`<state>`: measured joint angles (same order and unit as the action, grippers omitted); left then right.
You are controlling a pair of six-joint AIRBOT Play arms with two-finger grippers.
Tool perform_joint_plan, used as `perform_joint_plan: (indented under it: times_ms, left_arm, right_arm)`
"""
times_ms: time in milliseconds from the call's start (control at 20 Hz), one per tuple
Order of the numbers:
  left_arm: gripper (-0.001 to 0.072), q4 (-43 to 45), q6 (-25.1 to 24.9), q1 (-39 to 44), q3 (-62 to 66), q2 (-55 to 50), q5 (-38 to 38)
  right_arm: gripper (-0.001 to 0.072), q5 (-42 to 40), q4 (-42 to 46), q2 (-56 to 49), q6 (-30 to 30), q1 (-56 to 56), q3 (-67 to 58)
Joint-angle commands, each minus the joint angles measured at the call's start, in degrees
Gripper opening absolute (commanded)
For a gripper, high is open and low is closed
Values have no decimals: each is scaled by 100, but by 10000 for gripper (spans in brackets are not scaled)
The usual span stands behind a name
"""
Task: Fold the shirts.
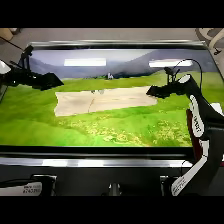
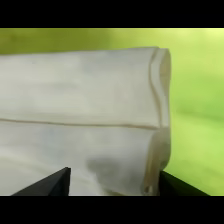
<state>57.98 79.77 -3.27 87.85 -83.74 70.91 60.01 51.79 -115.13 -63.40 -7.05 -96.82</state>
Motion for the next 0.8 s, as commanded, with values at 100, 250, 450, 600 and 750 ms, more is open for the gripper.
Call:
perform_joint_plan:
  times_ms: [100,250,450,600,750]
  left_arm:
    - [328,2,-9,697,2,87,2]
    - [89,0,42,1207,2,-140,-367]
    - [39,-105,798,2135,2,-938,-1808]
    - [33,-990,942,2691,4,-1685,-2671]
    - [32,-2098,942,3084,4,-2317,-3005]
  right_arm:
    - [19,-356,-262,-20,-144,286,-2]
    - [18,-223,-295,490,282,275,-2]
    - [18,780,-289,1550,389,304,0]
    - [18,1484,-116,2404,254,304,0]
    - [18,2017,127,3143,-35,304,2]
